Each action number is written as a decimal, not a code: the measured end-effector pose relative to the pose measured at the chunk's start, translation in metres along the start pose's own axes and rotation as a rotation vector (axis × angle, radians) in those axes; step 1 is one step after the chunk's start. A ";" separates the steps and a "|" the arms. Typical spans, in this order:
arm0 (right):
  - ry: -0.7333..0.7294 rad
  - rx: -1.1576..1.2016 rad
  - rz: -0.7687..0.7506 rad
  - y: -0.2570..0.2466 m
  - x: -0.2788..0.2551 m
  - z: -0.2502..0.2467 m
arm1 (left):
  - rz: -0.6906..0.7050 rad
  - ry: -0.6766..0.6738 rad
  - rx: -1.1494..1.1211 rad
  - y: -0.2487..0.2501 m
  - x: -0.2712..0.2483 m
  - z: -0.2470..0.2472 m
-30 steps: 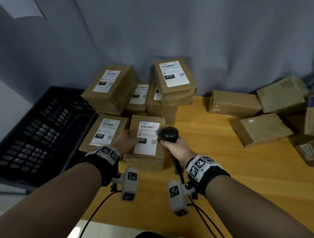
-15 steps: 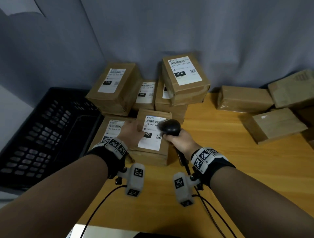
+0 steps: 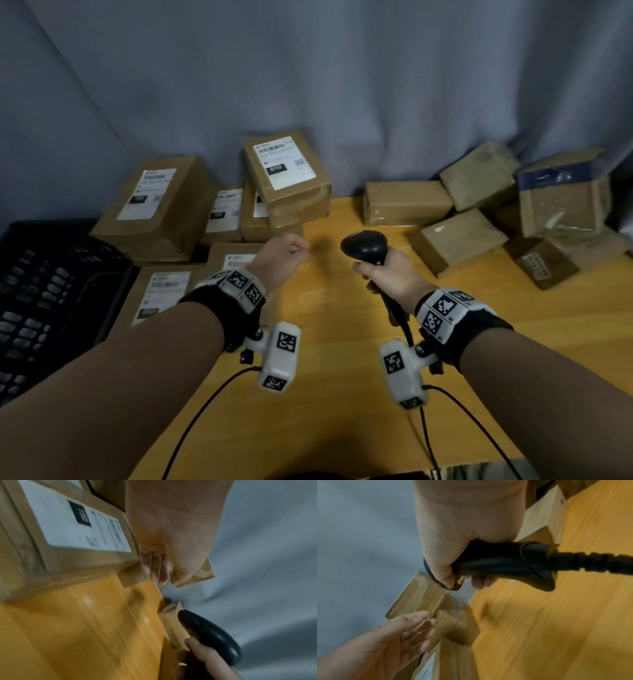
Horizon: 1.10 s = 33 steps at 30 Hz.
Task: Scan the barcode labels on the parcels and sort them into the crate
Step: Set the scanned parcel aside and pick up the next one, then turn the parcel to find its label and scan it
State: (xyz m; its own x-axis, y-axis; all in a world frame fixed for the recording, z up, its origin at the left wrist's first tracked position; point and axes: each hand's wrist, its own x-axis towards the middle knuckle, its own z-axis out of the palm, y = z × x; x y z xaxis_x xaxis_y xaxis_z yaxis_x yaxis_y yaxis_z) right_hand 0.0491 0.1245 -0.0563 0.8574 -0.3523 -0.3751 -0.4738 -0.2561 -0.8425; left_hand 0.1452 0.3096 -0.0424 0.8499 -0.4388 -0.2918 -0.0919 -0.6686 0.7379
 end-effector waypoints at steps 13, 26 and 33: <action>0.492 0.090 -0.180 0.053 -0.005 -0.229 | 0.067 -0.007 -0.126 0.164 0.039 0.132; 0.478 0.160 0.027 0.115 0.073 -0.411 | -0.112 -0.125 -0.160 0.311 0.123 0.278; 0.378 0.279 -0.003 0.131 0.088 -0.405 | -0.105 -0.097 -0.247 0.315 0.179 0.326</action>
State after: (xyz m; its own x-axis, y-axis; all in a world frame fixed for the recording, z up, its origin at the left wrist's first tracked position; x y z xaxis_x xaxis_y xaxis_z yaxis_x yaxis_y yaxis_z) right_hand -0.0187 -0.3048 -0.0426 0.7008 -0.6684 -0.2494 -0.3552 -0.0237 -0.9345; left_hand 0.0986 -0.1750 -0.0610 0.7932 -0.4381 -0.4230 0.1337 -0.5523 0.8229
